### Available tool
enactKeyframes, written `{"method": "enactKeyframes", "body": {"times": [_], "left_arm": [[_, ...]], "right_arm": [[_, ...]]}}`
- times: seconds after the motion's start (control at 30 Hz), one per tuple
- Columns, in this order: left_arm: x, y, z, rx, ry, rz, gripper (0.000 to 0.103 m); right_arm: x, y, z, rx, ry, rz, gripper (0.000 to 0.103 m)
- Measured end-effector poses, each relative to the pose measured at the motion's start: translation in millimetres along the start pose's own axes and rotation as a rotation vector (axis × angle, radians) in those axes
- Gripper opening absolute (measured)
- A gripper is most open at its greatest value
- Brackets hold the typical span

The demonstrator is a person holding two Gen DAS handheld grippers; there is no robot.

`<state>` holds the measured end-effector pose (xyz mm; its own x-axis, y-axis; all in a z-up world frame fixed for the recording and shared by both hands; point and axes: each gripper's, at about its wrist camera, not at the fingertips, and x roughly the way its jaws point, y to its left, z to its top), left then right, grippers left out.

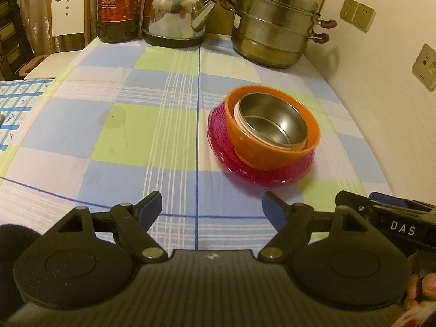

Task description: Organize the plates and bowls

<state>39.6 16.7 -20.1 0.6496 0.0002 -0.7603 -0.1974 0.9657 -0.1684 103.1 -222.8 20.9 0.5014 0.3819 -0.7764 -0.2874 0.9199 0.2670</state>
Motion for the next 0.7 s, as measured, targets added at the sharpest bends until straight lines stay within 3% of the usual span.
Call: {"method": "enactKeyframes", "body": {"times": [0.7], "left_arm": [[-51.9, -5.6, -41.7, 0.034, -0.031, 0.02, 0.079]], "right_arm": [[-55.5, 20.4, -39.5, -0.024, 0.001, -0.001, 0.073]]}}
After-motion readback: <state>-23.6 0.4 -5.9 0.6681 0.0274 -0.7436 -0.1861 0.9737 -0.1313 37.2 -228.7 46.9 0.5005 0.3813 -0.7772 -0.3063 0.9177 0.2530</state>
